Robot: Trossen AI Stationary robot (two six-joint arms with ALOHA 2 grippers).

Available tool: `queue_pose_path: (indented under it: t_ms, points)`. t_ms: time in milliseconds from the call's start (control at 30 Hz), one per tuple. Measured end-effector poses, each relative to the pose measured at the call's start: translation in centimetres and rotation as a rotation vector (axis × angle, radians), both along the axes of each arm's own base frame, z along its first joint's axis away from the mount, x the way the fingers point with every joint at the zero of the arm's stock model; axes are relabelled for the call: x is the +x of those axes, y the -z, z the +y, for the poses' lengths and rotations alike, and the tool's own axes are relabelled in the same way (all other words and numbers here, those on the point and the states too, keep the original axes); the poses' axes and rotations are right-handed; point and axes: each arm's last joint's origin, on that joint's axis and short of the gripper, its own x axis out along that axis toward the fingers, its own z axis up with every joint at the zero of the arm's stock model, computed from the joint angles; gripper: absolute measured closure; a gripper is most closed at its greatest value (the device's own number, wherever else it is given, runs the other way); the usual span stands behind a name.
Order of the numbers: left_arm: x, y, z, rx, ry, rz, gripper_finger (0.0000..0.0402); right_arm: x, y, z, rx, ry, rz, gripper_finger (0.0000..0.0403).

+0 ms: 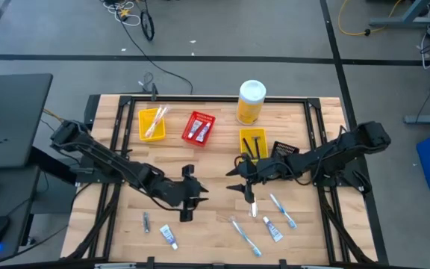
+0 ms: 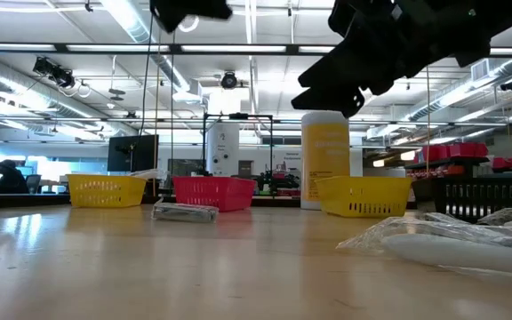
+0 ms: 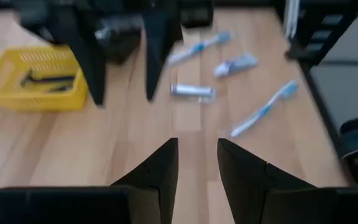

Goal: Pick & Place Travel size toiletries
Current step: Put the silver nail cutter into the black basket

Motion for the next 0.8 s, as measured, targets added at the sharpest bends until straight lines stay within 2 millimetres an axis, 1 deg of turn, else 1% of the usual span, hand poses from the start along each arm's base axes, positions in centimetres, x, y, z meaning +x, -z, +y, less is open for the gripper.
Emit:
queue_pose_path:
  t_ms: [100, 167, 233, 333, 400, 567, 700, 800]
  points:
    - [-0.7, -1.5, 0.4, -0.017, -0.026, -0.059, 0.0283, 0.3, 0.5, 0.3, 0.001, -0.008, -0.003, 0.0162]
    - [-0.8, -1.5, 0.4, -0.01, -0.038, -0.059, 0.0283, 0.6, 1.0, 0.4, 0.001, -0.008, 0.001, 0.0166]
    - [-0.6, -0.2, 0.3, -0.001, -0.04, -0.023, 0.0284, 0.8, 1.5, 0.5, 0.007, -0.004, 0.014, 0.017]
    - [-0.4, 2.3, 0.1, -0.004, -0.043, 0.067, 0.0284, 1.1, 2.3, 0.5, 0.015, 0.001, 0.028, 0.0171]
    - [-0.1, 2.8, -0.1, 0.0, -0.044, 0.073, 0.0284, 1.2, 2.6, 0.6, 0.016, 0.002, 0.031, 0.0169]
    - [0.1, 2.4, -0.1, 0.026, -0.021, 0.044, 0.0284, 1.3, 2.7, 0.6, 0.02, 0.002, 0.018, 0.0161]
    - [-0.3, 0.9, 0.1, 0.053, 0.003, -0.022, 0.0284, 1.5, 2.3, 0.6, 0.021, 0.0, -0.021, 0.0162]
    - [-0.7, 0.5, 0.4, 0.082, 0.001, -0.024, 0.0284, 2.1, 1.9, 0.7, 0.019, -0.001, -0.036, 0.0168]
